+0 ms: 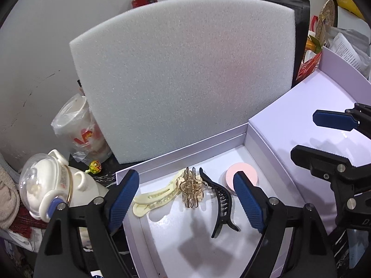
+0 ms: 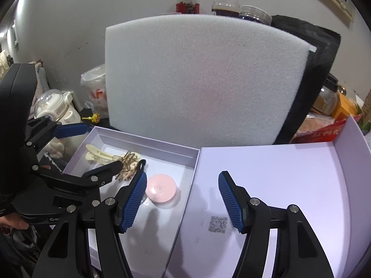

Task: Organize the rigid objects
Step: 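Withdraw both open tools from the box back over the table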

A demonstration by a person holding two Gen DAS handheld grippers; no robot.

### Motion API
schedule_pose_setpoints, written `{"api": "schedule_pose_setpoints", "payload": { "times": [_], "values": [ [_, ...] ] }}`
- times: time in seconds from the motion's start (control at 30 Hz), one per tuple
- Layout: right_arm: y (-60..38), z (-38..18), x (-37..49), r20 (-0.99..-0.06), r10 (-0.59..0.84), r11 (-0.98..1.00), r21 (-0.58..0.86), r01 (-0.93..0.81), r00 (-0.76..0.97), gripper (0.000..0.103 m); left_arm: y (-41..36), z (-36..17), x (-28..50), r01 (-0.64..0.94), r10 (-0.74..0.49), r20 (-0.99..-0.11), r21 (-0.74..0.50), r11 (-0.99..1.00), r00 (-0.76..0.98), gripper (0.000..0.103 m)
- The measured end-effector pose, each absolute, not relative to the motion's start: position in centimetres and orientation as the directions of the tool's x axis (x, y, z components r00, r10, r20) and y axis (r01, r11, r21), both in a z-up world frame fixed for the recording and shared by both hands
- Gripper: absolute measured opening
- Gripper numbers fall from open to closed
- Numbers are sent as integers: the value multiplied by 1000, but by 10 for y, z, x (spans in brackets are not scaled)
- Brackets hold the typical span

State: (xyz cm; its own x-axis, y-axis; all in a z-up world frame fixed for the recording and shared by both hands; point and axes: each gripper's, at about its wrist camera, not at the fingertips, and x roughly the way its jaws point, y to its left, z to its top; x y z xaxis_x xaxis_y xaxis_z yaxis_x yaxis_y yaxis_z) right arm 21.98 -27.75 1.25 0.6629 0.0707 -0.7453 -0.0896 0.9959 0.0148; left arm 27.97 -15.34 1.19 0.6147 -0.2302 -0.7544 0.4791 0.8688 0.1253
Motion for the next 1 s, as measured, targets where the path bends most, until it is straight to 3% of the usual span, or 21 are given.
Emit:
{"api": "schedule_pose_setpoints", "payload": {
  "times": [0.3, 0.4, 0.7, 1.0],
  "values": [
    [-278, 33, 191, -714, 59, 997, 2, -83, 698, 66, -143, 33, 252, 461, -236, -728, 121, 879, 643, 85],
    [-276, 40, 181, -700, 55, 997, -5, -82, 712, 67, -138, 38, 244, 454, -240, -719, 117, 883, 652, 103],
    [-273, 63, 147, -649, 35, 997, -29, -71, 760, 76, -126, 61, 213, 432, -243, -679, 122, 893, 693, 103],
    [-268, 77, 118, -614, 18, 997, -49, -61, 789, 77, -118, 77, 182, 429, -239, -650, 148, 891, 721, 103]
  ]
}}
